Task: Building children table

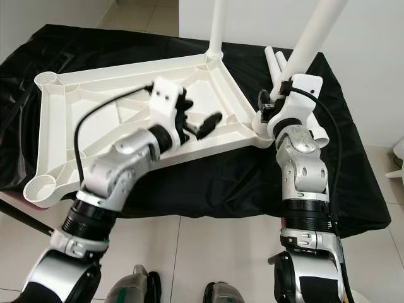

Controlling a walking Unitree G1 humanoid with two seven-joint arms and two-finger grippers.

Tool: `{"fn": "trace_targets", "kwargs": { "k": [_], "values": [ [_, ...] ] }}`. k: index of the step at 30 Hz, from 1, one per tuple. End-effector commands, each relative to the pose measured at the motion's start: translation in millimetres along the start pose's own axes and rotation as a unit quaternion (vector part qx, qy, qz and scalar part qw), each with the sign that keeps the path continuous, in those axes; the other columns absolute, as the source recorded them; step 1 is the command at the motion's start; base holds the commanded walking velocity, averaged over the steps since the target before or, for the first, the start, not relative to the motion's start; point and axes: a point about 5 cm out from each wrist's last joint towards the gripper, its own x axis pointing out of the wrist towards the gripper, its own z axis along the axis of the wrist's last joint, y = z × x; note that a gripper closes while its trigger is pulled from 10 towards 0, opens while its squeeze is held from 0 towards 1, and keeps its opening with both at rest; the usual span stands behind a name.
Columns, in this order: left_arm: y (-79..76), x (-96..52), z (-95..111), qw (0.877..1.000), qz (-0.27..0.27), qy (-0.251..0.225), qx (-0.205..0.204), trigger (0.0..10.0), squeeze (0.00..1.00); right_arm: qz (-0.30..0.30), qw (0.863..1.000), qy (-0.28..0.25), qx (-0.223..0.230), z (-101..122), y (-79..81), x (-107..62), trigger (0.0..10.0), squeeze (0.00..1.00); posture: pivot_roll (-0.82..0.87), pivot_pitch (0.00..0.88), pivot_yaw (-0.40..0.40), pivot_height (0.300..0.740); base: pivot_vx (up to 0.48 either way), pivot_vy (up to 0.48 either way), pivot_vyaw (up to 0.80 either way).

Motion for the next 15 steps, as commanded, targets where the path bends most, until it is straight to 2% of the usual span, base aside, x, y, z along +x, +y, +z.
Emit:
{"fn": "trace_targets", "kwargs": {
  "k": [1, 2, 4, 6, 9, 15],
  "values": [
    [-12.3, 1.7, -7, 0.998, -0.055, 0.011, 0.017, 10.0, 0.0, -0.004, 1.0, -0.007, 0.004, 1, -4.5, 0.0, 10.0, 0.0, -0.02, 0.045, -0.012, 0.74, 0.0, 0.0, 0.0],
    [-12.3, 1.7, -7, 0.998, -0.055, 0.011, 0.017, 10.0, 0.0, -0.004, 1.0, -0.007, 0.004, 1, -4.5, 0.0, 10.0, 0.0, -0.02, 0.045, -0.012, 0.74, 0.0, 0.0, 0.0],
    [-20.8, 3.6, -22, 0.996, -0.07, 0.04, 0.041, 10.0, 0.0, -0.004, 1.0, -0.011, 0.006, 2, -5.5, 0.8, 10.0, 0.0, -0.02, 0.039, -0.007, 0.74, 0.0, 0.0, 0.0],
    [-23.0, 4.0, -27, 0.995, -0.074, 0.048, 0.05, 10.0, 0.0, -0.004, 1.0, -0.012, 0.006, 2, -6.1, 0.9, 10.0, 0.0, -0.02, 0.039, -0.007, 0.74, 0.0, 0.0, 0.0],
    [-21.0, 6.6, -39, 0.992, -0.066, 0.071, 0.081, 10.0, 0.0, -0.011, 1.0, -0.016, 0.004, 3, -10.4, 1.5, 10.0, 0.0, -0.03, 0.028, 0.001, 0.74, 0.0, 0.0, 0.0],
    [-21.6, 9.6, -51, 0.989, -0.062, 0.092, 0.102, 10.0, 0.0, -0.018, 1.0, -0.02, -0.002, 4, -15.9, 1.3, 10.0, 0.0, -0.03, 0.024, 0.005, 0.74, 0.0, 0.0, 0.0]
  ]
}}
